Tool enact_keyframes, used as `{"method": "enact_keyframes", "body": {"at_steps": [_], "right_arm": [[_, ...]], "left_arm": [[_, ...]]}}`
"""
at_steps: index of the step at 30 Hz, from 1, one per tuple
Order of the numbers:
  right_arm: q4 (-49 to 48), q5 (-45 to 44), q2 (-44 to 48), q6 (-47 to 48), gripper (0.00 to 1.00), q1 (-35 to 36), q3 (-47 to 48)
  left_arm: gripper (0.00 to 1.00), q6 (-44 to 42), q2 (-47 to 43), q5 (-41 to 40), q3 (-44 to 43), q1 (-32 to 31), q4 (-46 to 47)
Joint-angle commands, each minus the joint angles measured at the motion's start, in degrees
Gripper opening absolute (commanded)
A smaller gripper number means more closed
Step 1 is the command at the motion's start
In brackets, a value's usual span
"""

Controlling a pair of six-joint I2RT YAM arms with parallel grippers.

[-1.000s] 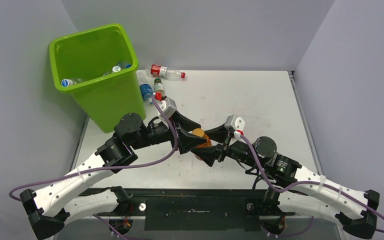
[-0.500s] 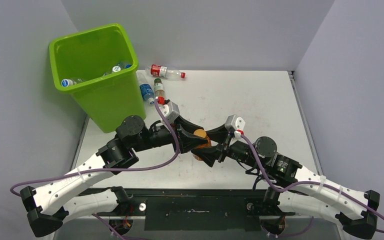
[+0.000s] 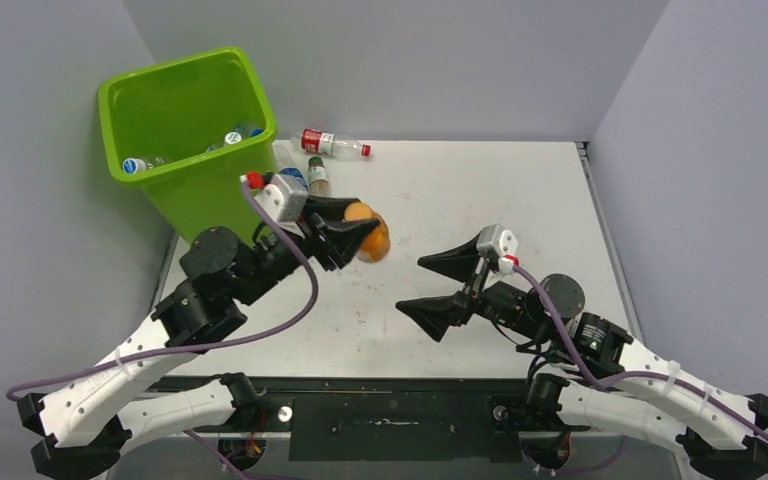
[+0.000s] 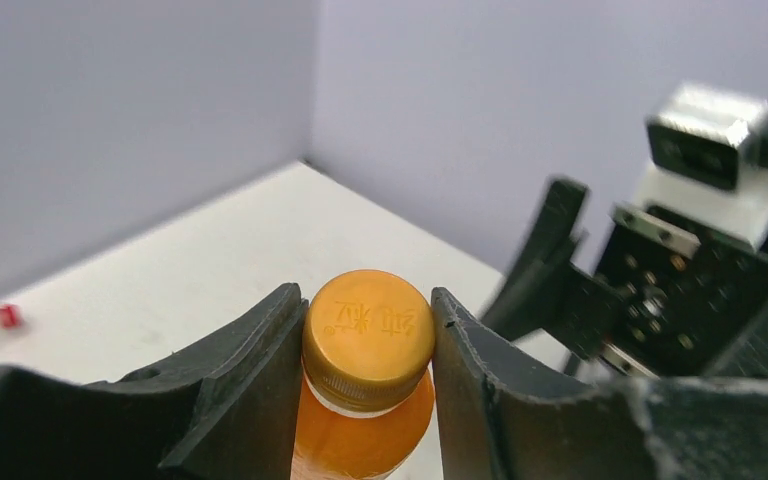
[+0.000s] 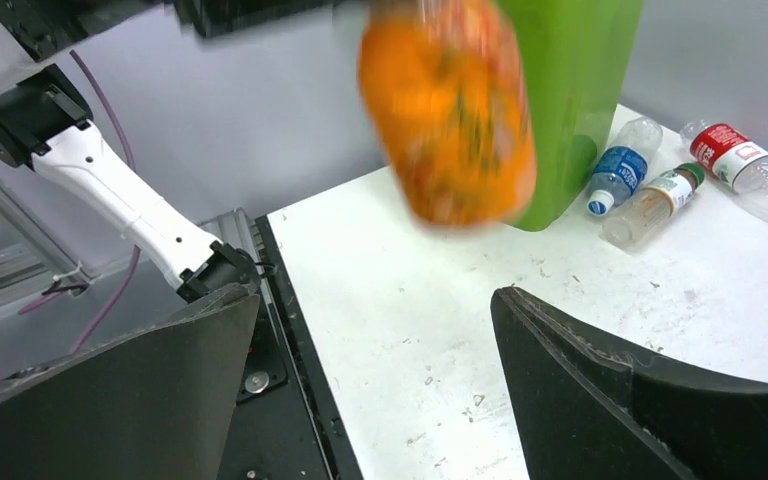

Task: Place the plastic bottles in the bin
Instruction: Place the plastic bottle in the trash bin.

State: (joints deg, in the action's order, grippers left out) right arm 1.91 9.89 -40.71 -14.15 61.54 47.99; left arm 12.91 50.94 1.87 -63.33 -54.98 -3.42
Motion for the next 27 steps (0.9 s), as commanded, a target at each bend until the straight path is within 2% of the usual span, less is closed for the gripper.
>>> {"method": "enact_keyframes", "body": {"at_steps": [1, 2, 6, 8, 9, 12, 15, 17, 20, 23, 24, 25, 27], "right_arm": [[1.99, -1.15, 4.02, -0.7, 0.9, -0.18, 2.34], [2.1, -1.57, 4.68, -0.64, 0.9, -0.17, 2.18], [1.31, -4.27, 6.14, -0.86, 0.9, -0.19, 0.68], [0.69, -6.23, 6.19, -0.96, 0.9, -0.14, -0.07], [0.52, -6.99, 6.02, -0.96, 0.9, -0.16, -0.39], [0.42, -7.83, 4.71, -0.84, 0.9, -0.11, -0.17], [-0.13, -6.72, 2.93, -1.48, 0.9, -0.14, 0.22], [-1.36, -5.98, 2.23, -1.92, 0.9, -0.11, -0.66], [-4.06, -6.75, 0.92, -2.85, 0.9, -0.11, -2.33], [-6.52, -7.06, 0.19, -3.88, 0.9, -0.23, -5.01], [-7.42, -7.1, -0.12, -4.1, 0.9, -0.26, -5.84], [-8.04, -7.12, -0.56, -4.12, 0.9, -0.39, -6.42], [-8.54, -7.44, -1.61, -3.99, 0.9, -0.58, -6.95]], "left_arm": [[0.0, -13.51, -2.34, -20.34, -10.39, 1.27, 2.06], [0.0, -18.15, -1.88, -24.51, -12.56, 1.48, 2.48], [0.0, -37.86, 3.91, -42.03, -19.99, 3.03, 13.78], [0.0, -43.54, 7.51, -44.82, -23.42, 7.56, 19.11], [0.0, -42.18, 9.25, -44.39, -25.3, 11.8, 19.02], [0.0, -30.74, 14.66, -40.04, -31.41, 26.93, 11.51], [0.0, -25.04, 20.2, -36.63, -34.14, 38.55, 8.4], [0.0, -18.05, 24.08, -32.43, -37.4, 45.67, 4.15], [0.0, -11.31, 28.14, -27.3, -39.37, 51.49, 3.89], [0.0, -11.21, 33.58, -25.64, -43.62, 52.94, 3.48], [0.06, -10.93, 35.91, -25.7, -46.16, 53.27, 0.77], [0.33, -10.46, 37.88, -26.68, -48.36, 53.31, -0.88], [0.97, -9.59, 39.19, -27.47, -50.23, 52.93, -1.03]]}}
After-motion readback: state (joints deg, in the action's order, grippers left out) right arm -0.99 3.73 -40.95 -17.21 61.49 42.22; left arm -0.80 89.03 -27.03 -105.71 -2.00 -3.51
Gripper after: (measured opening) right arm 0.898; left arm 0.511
